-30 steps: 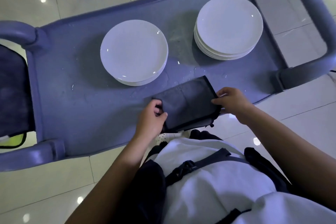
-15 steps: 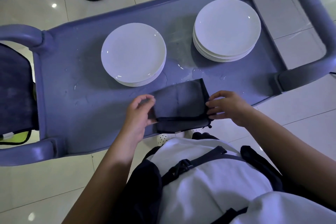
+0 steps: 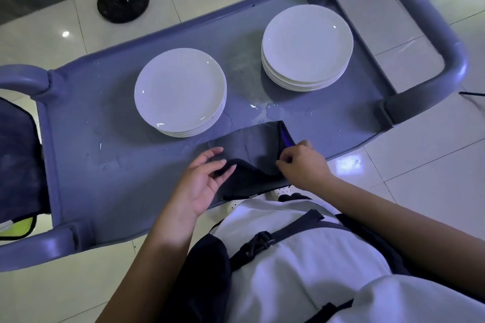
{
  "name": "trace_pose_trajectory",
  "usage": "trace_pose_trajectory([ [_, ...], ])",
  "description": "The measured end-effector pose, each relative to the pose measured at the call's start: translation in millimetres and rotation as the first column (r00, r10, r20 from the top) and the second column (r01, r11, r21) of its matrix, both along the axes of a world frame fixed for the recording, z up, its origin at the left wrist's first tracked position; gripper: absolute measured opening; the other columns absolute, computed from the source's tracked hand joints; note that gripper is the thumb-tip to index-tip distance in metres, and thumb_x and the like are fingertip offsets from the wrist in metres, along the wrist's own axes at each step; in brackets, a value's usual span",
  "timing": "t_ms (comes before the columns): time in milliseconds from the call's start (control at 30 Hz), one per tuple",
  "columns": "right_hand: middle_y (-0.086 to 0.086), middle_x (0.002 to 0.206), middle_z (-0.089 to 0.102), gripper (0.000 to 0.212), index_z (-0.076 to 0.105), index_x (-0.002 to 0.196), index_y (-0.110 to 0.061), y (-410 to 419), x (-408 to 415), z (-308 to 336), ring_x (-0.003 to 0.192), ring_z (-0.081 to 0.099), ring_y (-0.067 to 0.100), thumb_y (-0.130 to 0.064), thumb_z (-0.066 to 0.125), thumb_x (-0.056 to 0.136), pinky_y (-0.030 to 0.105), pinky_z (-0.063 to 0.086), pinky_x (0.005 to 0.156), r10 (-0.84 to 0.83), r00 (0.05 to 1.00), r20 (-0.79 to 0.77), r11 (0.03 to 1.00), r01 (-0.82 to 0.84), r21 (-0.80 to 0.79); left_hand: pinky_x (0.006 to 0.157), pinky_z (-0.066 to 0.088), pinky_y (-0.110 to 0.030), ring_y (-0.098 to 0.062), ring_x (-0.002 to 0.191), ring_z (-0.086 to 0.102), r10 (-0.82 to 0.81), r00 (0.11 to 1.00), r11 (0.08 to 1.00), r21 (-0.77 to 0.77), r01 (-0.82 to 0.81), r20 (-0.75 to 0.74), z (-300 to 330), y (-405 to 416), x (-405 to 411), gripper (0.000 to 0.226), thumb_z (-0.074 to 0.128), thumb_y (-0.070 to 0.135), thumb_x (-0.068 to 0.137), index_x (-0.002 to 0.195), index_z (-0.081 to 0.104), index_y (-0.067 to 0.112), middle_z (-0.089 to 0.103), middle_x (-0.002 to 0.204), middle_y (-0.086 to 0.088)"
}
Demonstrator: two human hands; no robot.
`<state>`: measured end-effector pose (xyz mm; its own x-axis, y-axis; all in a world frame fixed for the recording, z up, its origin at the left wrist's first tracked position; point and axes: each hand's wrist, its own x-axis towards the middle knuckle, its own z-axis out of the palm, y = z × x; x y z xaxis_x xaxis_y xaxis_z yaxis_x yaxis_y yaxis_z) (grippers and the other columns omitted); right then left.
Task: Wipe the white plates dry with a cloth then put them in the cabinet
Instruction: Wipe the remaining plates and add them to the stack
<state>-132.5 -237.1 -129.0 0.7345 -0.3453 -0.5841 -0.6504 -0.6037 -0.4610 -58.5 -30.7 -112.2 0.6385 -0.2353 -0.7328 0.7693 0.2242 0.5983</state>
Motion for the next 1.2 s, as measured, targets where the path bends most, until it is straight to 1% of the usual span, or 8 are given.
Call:
trace_pose_trajectory([
  [300, 0.006, 0.069, 0.067, 0.035, 0.060, 0.082, -0.011, -2, -6, 18, 0.069, 0.066, 0.031, -0.045, 0.062, 0.087, 0.045, 0.057, 0.076, -0.458, 0.888, -0.036, 0.868, 0.456, 0.194, 0.066, 0.063, -0.029, -0.020, 0.084, 0.070, 0.072, 0.981, 0.966, -0.232, -0.113, -0.180, 31, -17, 21, 0.024, 0.045, -0.014, 0.099, 0.092, 0.063, 0.000, 0.067, 0.079, -0.011],
  [367, 0.009, 0.072, 0.067, 0.038, 0.062, 0.088, -0.006, -1, -13, 27, 0.063, 0.063, 0.028, -0.044, 0.062, 0.092, 0.040, 0.057, 0.069, -0.606, 0.758, -0.239, 0.638, 0.644, 0.423, 0.066, 0.064, -0.030, -0.022, 0.088, 0.068, 0.070, 0.977, 0.963, -0.242, -0.119, -0.201, 33, -17, 23, 0.024, 0.045, -0.014, 0.099, 0.091, 0.063, 0.000, 0.068, 0.078, -0.012],
  [500, 0.030, 0.117, 0.067, 0.062, 0.054, 0.120, 0.012, 11, -21, 35, 0.098, 0.069, 0.041, -0.044, 0.060, 0.095, 0.051, 0.056, 0.076, -0.486, 0.448, -0.750, -0.117, 0.817, 0.564, 0.067, 0.064, -0.030, -0.022, 0.089, 0.067, 0.058, 0.976, 0.970, -0.220, -0.106, -0.212, 32, -14, 24, 0.025, 0.044, -0.014, 0.099, 0.088, 0.062, 0.000, 0.068, 0.076, -0.012],
  [633, 0.031, 0.125, 0.059, 0.062, 0.042, 0.132, 0.013, 28, -7, 22, 0.108, 0.063, 0.043, -0.031, 0.065, 0.095, 0.054, 0.054, 0.077, -0.549, 0.317, -0.774, -0.324, 0.773, 0.546, 0.068, 0.064, -0.030, -0.022, 0.091, 0.066, 0.032, 0.974, 0.974, -0.213, -0.082, -0.225, 34, -9, 27, 0.023, 0.046, -0.013, 0.098, 0.088, 0.062, 0.001, 0.066, 0.082, -0.012],
  [900, 0.016, 0.088, 0.058, 0.005, 0.055, 0.094, -0.002, 33, 5, 20, 0.079, 0.061, 0.027, -0.005, 0.058, 0.096, 0.036, 0.058, 0.071, -0.640, 0.289, -0.712, -0.340, 0.724, 0.600, 0.066, 0.064, -0.031, -0.021, 0.074, 0.075, -0.018, 0.963, 0.965, -0.258, -0.054, -0.271, 35, 0, 36, 0.022, 0.049, -0.011, 0.098, 0.085, 0.063, 0.000, 0.070, 0.075, -0.011],
  [1000, 0.010, 0.084, 0.056, 0.008, 0.055, 0.097, -0.007, 22, -1, 20, 0.072, 0.062, 0.025, -0.003, 0.061, 0.094, 0.035, 0.061, 0.059, -0.760, 0.323, -0.564, -0.157, 0.751, 0.641, 0.067, 0.062, -0.027, -0.020, 0.084, 0.071, -0.103, 0.977, 0.969, -0.239, 0.056, -0.189, 28, 7, 33, 0.024, 0.047, -0.013, 0.098, 0.087, 0.062, 0.002, 0.066, 0.084, -0.011],
  [1100, 0.010, 0.082, 0.063, 0.009, 0.060, 0.093, -0.008, 12, -17, 22, 0.067, 0.065, 0.024, -0.003, 0.067, 0.091, 0.037, 0.062, 0.069, -0.829, 0.438, -0.349, 0.127, 0.754, 0.644, 0.073, 0.062, -0.028, -0.016, 0.082, 0.070, -0.254, 0.967, 0.956, -0.151, 0.250, -0.003, 21, 19, 23, 0.028, 0.046, -0.018, 0.095, 0.095, 0.062, 0.004, 0.064, 0.088, -0.008],
  [1200, 0.011, 0.088, 0.067, 0.015, 0.061, 0.092, -0.009, 7, -38, 16, 0.078, 0.066, 0.026, 0.001, 0.071, 0.088, 0.036, 0.061, 0.073, -0.821, 0.509, -0.259, 0.252, 0.729, 0.636, 0.075, 0.063, -0.032, -0.011, 0.075, 0.072, -0.382, 0.920, 0.920, -0.056, 0.388, 0.090, 12, 31, 5, 0.029, 0.049, -0.021, 0.092, 0.101, 0.062, 0.004, 0.069, 0.079, 0.002],
])
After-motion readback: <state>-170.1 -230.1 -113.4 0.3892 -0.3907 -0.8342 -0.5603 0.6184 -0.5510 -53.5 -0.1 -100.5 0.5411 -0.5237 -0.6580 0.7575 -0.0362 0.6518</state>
